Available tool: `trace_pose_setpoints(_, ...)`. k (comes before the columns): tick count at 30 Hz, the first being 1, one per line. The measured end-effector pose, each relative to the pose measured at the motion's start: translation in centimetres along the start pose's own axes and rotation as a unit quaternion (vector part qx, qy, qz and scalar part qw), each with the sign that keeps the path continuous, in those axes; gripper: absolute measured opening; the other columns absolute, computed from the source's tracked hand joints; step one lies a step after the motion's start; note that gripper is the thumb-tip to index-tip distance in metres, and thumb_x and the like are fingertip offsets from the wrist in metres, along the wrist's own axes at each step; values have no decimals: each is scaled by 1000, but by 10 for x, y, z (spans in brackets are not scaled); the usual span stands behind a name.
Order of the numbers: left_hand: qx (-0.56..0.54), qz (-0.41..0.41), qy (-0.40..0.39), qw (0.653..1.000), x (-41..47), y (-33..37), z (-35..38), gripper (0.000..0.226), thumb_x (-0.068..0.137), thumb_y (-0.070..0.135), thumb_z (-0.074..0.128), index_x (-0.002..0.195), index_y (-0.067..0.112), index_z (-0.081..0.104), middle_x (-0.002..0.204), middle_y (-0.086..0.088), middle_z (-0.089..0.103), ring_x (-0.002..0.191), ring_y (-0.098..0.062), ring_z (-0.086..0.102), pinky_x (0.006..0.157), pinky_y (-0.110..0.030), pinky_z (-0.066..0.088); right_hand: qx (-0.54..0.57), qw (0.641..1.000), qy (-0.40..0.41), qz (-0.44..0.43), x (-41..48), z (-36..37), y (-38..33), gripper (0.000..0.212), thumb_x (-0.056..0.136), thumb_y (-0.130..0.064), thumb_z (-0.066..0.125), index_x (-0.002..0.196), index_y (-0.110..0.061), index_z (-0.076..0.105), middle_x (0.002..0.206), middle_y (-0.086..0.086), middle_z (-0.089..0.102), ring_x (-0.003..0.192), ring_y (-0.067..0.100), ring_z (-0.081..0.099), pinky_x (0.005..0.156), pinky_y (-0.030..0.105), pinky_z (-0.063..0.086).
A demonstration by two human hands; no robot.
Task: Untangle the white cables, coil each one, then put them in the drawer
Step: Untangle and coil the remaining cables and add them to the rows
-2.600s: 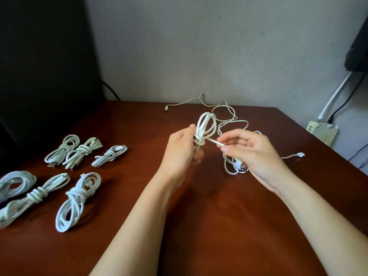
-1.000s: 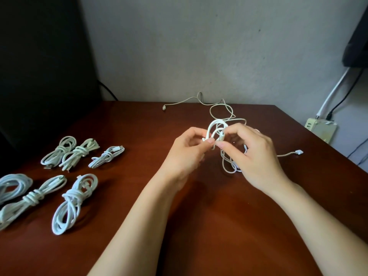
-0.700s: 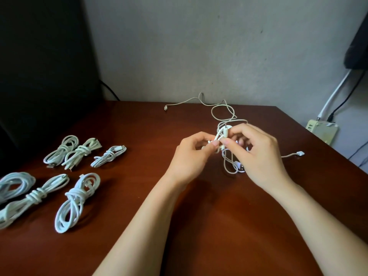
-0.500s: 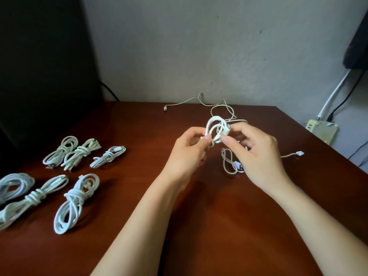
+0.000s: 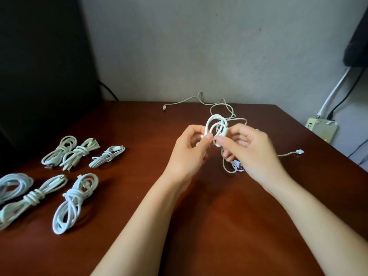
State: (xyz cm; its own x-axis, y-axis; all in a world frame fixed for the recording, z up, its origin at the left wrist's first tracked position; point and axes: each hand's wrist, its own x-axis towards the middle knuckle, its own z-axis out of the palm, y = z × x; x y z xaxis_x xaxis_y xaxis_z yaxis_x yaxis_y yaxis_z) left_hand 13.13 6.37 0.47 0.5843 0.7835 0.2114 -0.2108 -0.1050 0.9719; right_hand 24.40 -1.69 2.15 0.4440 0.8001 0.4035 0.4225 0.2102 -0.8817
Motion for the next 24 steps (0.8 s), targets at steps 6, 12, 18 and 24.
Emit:
trace_pose_setpoints(6, 38, 51, -1, 998, 1, -4, 1, 5, 98, 15, 51, 99, 17, 56, 72, 4, 59, 54, -7, 41, 50, -18, 34, 5, 999, 47, 16, -3, 1, -4, 6, 81, -9, 73, 81, -11, 67, 63, 2, 69, 45, 8, 55, 51, 18, 48)
trace_pose_setpoints(12, 131, 122, 3, 984, 1, -10, 6, 5, 98, 19, 51, 99, 21, 55, 72, 9, 60, 61, -6, 46, 64, -28, 40, 0, 995, 54, 82, 2, -9, -7, 8, 75, -11, 78, 71, -11, 71, 53, 7, 65, 41, 9, 49, 51, 17, 45)
trace_pose_setpoints(18, 205, 166, 11, 964, -5, -8, 10, 8, 98, 19, 51, 106, 18, 54, 77, -3, 58, 67, -9, 47, 62, -14, 37, 0, 990, 12, 142, 2, -16, -13, 10, 73, -9, 80, 69, -7, 71, 61, 4, 67, 40, 6, 44, 43, 15, 40)
trace_pose_setpoints(24, 174, 150, -6, 973, -6, -8, 15, 7, 99, 12, 48, 103, 9, 52, 78, 13, 53, 68, 2, 47, 63, -10, 38, -31, 987, -5, 161, 3, -17, -9, 10, 72, -6, 79, 68, -4, 70, 62, 15, 61, 41, 8, 45, 44, 16, 40)
